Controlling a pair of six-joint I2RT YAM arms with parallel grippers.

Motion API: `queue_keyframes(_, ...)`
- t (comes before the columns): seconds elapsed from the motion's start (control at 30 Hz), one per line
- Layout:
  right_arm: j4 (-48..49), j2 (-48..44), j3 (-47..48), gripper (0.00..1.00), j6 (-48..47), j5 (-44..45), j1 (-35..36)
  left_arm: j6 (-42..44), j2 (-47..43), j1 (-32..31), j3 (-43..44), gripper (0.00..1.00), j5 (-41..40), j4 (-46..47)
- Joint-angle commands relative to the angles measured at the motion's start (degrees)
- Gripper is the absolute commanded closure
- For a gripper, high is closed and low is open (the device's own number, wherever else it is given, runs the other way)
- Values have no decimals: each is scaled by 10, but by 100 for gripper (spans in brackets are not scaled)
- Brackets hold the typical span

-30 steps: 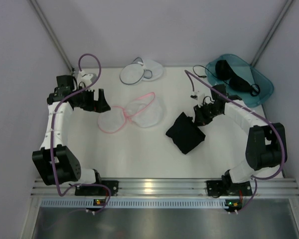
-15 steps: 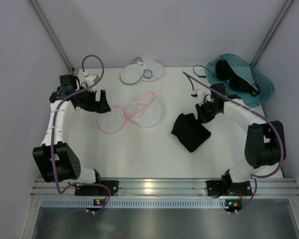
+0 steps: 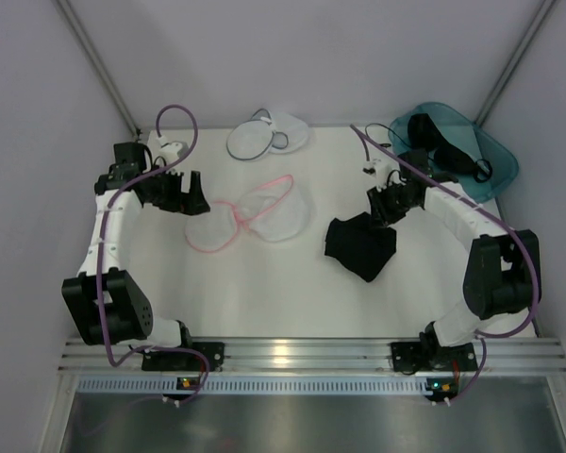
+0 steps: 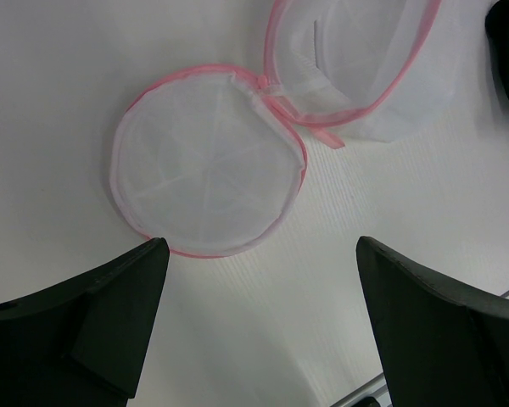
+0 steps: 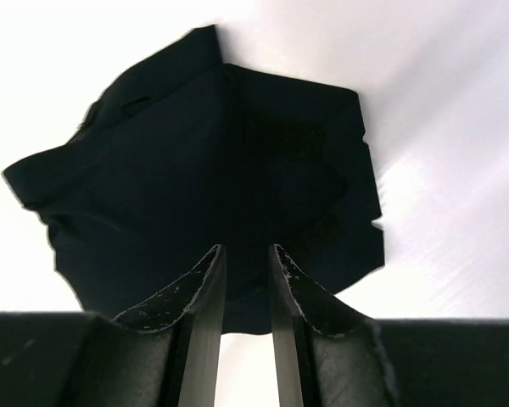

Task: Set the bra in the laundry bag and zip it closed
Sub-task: Adjust the bra at the center of the board.

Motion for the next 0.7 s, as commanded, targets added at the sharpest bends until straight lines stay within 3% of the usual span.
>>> queue_keyframes(0.0,38,-9,15,73,27,60,-2,7,-6,-4,-10,2,-1,5)
queue_keyframes(0.17,22,-28,-4,78,-2,46,-4,12,-9,-4,-16,2,-3,6)
queue_keyframes(0.33,44,-11,-48,69,-9,75,-3,3,-5,-3,-16,2,3,9)
queue_keyframes(0.67,109,57,-59,68,25,112,-3,-1,3,-3,-10,2,-1,10)
